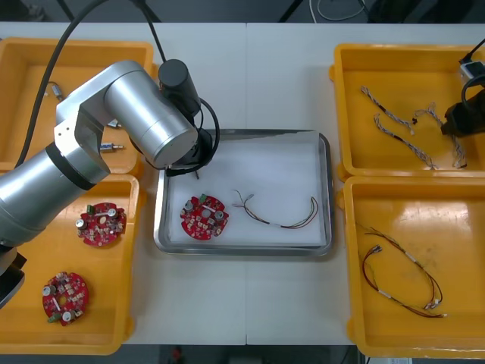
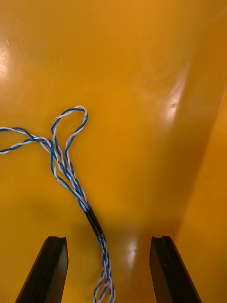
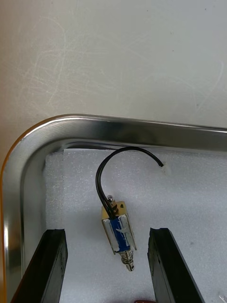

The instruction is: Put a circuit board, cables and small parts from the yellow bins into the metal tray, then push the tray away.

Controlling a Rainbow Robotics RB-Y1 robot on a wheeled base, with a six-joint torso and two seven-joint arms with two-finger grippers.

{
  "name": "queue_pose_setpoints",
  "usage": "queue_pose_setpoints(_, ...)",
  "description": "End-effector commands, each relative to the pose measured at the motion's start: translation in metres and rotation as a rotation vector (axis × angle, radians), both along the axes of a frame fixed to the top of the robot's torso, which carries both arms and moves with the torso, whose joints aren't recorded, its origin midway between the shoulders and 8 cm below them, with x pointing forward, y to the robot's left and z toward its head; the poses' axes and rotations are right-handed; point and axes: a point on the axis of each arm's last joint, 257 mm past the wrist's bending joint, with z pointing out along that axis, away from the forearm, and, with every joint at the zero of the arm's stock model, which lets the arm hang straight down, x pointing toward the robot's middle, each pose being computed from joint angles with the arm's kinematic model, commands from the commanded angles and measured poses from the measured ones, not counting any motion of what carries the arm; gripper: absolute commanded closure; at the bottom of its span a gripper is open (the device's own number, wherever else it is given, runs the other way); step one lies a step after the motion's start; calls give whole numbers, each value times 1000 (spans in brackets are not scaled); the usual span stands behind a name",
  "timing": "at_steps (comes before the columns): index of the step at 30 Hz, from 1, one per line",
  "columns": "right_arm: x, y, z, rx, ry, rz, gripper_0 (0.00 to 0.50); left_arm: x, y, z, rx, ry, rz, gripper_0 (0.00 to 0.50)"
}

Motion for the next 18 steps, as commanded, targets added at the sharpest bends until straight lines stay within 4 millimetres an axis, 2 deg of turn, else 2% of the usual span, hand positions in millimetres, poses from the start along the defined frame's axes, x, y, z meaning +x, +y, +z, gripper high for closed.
queue_pose_setpoints(1,20,18,24,27,-60,-7,0,-9,-12,18,-27,-15,16,0)
queue_pose_setpoints(10,21,27,14,16,-39,-37,0,-23,-2,76,-17,15,28,0)
queue_pose_setpoints(15,15,16,8,7,-23,-61,0,-20,26,112,13,16,-9,0)
queue_pose_setpoints(16,14,15,8,6,-22,-63,0,-20,28,114,15,15,-13,0)
queue_pose_setpoints(18,12,13,4,7,-15,-70,0,-18,44,128,10,17,-29,0)
